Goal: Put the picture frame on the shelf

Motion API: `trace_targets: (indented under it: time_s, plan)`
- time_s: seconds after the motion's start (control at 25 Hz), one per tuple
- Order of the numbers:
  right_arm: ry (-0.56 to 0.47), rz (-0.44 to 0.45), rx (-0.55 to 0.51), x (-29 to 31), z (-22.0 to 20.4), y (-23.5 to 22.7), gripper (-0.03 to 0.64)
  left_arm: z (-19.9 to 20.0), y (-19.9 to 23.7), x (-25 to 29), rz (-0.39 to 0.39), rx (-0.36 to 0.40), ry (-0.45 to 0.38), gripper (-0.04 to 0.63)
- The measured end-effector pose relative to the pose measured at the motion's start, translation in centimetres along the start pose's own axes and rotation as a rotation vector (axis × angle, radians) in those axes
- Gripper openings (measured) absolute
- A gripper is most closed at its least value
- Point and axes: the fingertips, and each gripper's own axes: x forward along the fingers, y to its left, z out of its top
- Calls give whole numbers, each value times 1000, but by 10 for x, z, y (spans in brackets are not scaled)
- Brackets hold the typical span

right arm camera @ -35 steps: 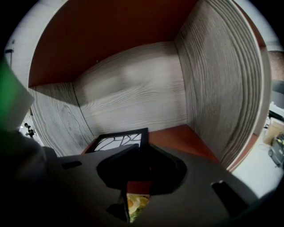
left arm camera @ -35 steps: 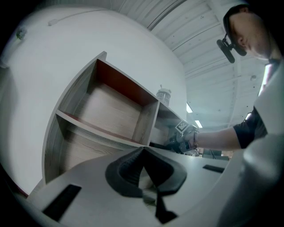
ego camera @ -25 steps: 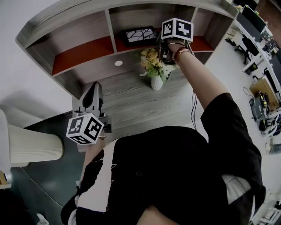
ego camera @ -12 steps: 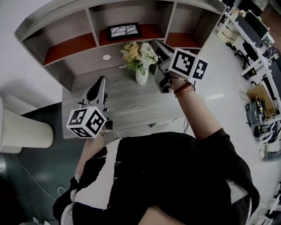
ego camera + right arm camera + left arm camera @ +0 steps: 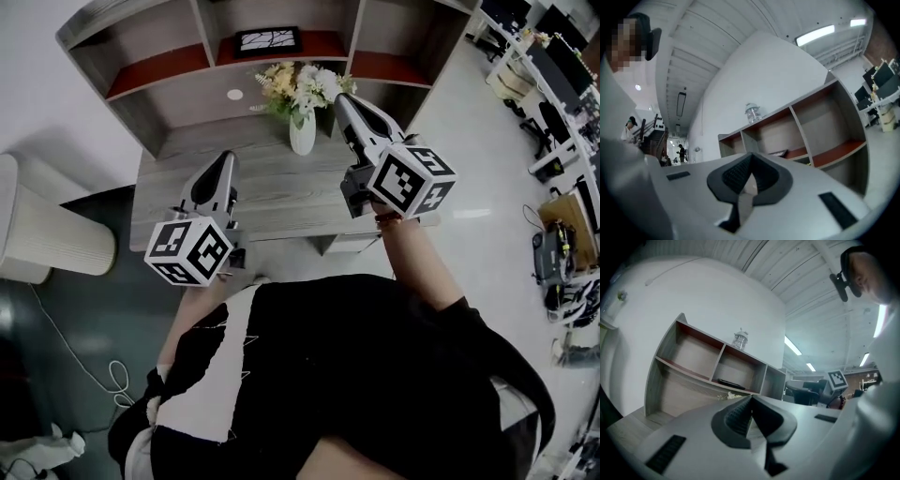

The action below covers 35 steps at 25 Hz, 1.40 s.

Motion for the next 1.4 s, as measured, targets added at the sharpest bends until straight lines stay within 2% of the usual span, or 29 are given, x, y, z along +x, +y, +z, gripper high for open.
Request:
trace_targets:
  time_s: [0.16,0.52,1.4]
  plan:
    - [16,-19,-77,-23,-3,5,2,-6,-19,-15,14,6,-2,11]
    - [77,-51,-108,-70,-25,4,2,-25,-57,-40,7,0,6,11]
    - [130,-75,-148,-89,-49,13,2,-32,-63,-53,-1,-7,3,11]
